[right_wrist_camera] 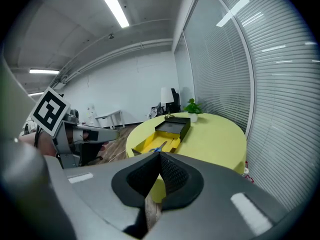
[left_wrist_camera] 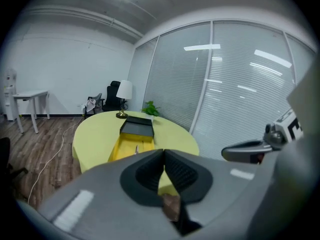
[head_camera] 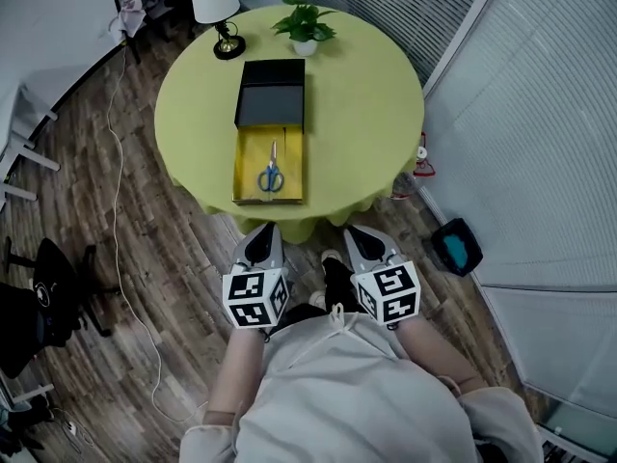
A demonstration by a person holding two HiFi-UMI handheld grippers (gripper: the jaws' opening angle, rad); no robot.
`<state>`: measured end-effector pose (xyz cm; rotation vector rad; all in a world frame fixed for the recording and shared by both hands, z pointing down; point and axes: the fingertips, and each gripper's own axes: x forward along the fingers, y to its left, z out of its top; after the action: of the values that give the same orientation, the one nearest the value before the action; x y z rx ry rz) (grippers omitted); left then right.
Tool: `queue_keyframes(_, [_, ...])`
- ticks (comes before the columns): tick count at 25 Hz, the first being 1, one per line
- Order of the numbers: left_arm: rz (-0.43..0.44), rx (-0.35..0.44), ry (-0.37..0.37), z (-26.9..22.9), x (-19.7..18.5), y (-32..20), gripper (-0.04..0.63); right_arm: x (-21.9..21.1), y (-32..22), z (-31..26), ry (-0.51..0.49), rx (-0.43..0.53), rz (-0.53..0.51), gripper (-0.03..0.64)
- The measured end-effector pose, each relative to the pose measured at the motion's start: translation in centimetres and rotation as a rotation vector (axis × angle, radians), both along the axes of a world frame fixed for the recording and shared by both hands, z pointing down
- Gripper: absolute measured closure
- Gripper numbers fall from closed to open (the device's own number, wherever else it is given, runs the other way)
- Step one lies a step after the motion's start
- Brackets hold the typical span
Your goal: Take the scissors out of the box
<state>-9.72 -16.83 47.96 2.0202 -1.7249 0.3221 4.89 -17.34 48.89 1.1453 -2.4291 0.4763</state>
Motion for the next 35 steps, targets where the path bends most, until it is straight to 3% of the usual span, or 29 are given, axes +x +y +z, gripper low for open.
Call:
queue_keyframes(9, [-0.065, -0.126, -0.071, 3.2, -3.1, -9.4, 0.589, -3.1, -10.7, 1.2, 0.004, -0.058, -0.095, 0.617])
queue_keyframes(16, [-0.001, -0.323, -0.125, 8.9, -3.6, -15.7, 0.588, -5.2, -18.4, 2.8, -0.005, -0.103, -0.154, 0.617])
queue_keyframes(20, [0.024, -0.479, -0.112, 12.9, -4.2, -17.5, 0.521, -5.5, -21.3, 4.6, -0.001, -0.142, -0.166, 0.617])
queue_keyframes(26, [0.065, -0.668, -0.168, 18.0, -6.2, -18.8, 0.476, -5.8, -24.2, 6.7, -0.008, -0.195, -0.163, 0.617])
queue_keyframes(31, [0.123, -0.776, -0.212, 20.3, -6.5, -19.2, 0.469, -5.6, -26.4, 7.9, 0.002, -0.224, -0.150, 0.617])
queue_keyframes(35, [0.122, -0.850, -0.172, 21.5, -6.7, -19.1, 0.462, -6.0, -27.8, 8.2, -0.003, -0.232, -0.155, 0.617])
